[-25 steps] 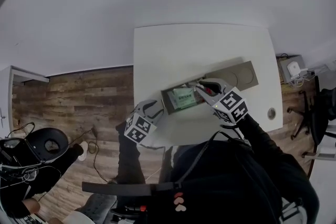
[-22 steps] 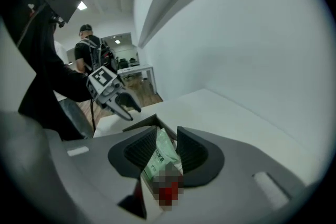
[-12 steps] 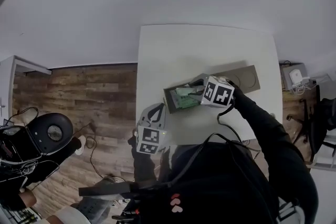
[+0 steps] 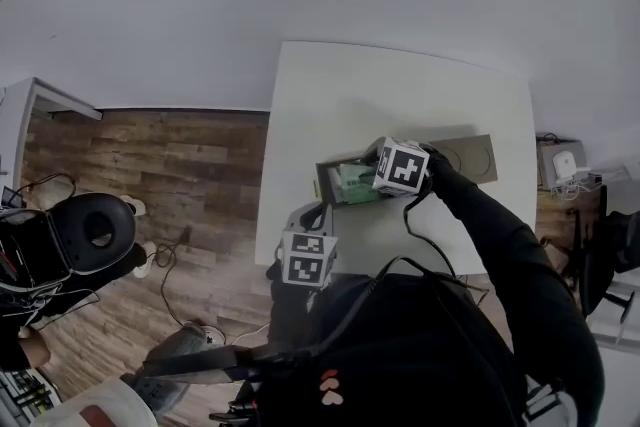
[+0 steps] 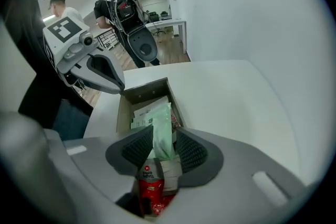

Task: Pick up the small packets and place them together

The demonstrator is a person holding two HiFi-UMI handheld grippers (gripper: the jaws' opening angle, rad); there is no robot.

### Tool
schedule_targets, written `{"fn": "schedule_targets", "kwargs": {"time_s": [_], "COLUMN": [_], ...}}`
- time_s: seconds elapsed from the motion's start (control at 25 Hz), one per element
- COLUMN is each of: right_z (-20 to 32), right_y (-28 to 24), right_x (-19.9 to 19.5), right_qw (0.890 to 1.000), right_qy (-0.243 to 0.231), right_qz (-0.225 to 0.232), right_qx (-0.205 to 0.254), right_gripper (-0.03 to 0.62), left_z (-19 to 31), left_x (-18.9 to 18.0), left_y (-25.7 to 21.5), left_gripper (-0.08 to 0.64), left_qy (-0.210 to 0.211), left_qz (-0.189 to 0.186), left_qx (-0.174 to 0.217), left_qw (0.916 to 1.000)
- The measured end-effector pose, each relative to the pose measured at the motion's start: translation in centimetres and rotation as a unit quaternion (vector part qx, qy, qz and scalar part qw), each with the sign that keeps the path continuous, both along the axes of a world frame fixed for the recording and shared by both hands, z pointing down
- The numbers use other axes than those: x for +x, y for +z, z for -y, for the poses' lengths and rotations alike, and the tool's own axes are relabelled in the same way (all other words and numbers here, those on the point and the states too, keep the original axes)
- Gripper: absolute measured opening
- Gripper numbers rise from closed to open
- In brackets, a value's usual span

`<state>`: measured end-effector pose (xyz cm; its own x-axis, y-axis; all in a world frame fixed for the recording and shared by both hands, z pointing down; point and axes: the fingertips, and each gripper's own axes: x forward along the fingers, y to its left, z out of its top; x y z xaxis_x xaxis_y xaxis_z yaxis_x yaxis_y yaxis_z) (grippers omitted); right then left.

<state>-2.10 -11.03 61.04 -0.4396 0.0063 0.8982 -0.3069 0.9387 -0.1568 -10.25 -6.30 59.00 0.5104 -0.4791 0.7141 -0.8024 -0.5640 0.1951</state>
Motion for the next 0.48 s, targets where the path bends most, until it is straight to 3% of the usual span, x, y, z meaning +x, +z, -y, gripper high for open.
{"fn": "schedule_targets", "kwargs": {"time_s": [0.16,0.48], "right_z": [-0.82,-0.86], "right_y": [0.55,0.75], "right_x": [-0.46,-0.45], "right_qw": [0.999,0.999], "right_qy": [-0.019,-0.024], "right_qz": [-0.026,-0.046], "right_qx": [-0.024,-0.011], "right_gripper": [0.133,0.104], "left_z": [-0.27,-0.21], "left_x": [0.03,-0.06], "left_y": [0.09,-0.08], "left_gripper": [0.002,0.0], "left_qy": [-0.019,-0.04], "left_qz": [-0.005,-0.004], "left_qx": [-0.017,-0.017], "left_qw": [0.9997,0.999]}}
